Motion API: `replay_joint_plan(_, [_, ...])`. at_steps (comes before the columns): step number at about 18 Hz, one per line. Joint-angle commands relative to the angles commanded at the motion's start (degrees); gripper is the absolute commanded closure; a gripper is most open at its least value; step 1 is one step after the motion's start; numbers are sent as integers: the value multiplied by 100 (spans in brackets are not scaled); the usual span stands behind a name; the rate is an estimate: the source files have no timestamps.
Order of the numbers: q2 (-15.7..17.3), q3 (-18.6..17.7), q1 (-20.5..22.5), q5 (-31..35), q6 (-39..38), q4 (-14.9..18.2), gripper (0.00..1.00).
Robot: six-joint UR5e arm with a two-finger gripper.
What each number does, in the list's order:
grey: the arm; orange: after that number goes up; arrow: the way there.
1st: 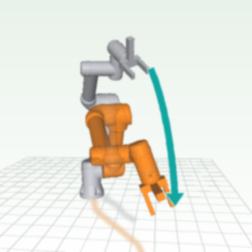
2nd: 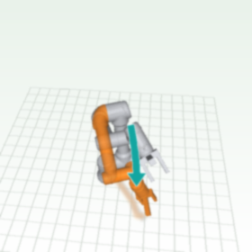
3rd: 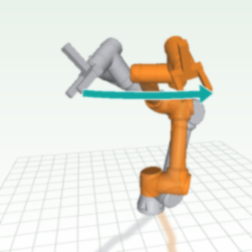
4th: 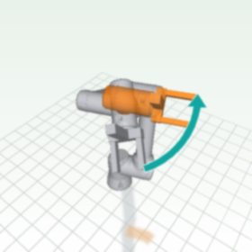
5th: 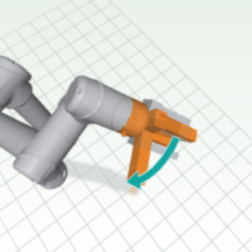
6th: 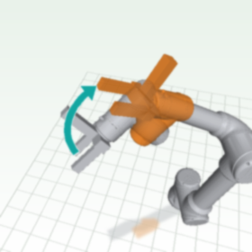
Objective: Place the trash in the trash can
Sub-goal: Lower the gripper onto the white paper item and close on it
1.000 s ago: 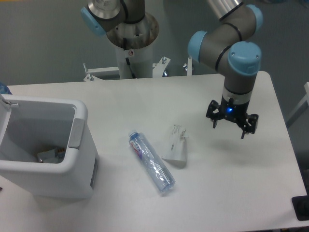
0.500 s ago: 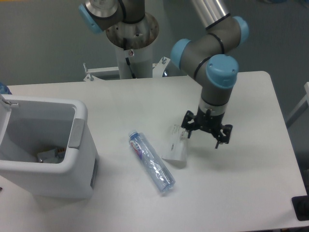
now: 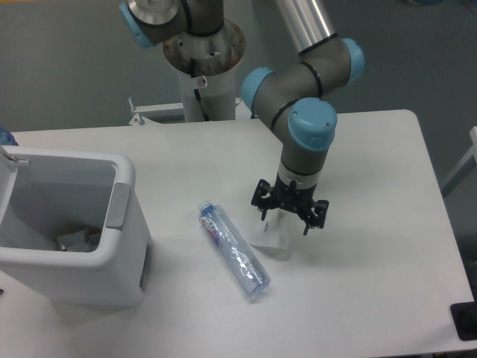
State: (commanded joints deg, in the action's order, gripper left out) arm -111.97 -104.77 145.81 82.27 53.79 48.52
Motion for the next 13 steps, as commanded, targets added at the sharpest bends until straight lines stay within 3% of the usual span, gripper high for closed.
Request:
replay_joint_plan(4, [-62, 9, -18, 0, -27, 0, 95])
replay_joint_plan(5, [-62, 9, -18, 0, -27, 0, 100])
replay_joint_plan(10, [-62, 202, -18, 0, 0, 52, 100])
replay_joint_plan(13, [-36, 403, -9, -9, 26, 281, 100])
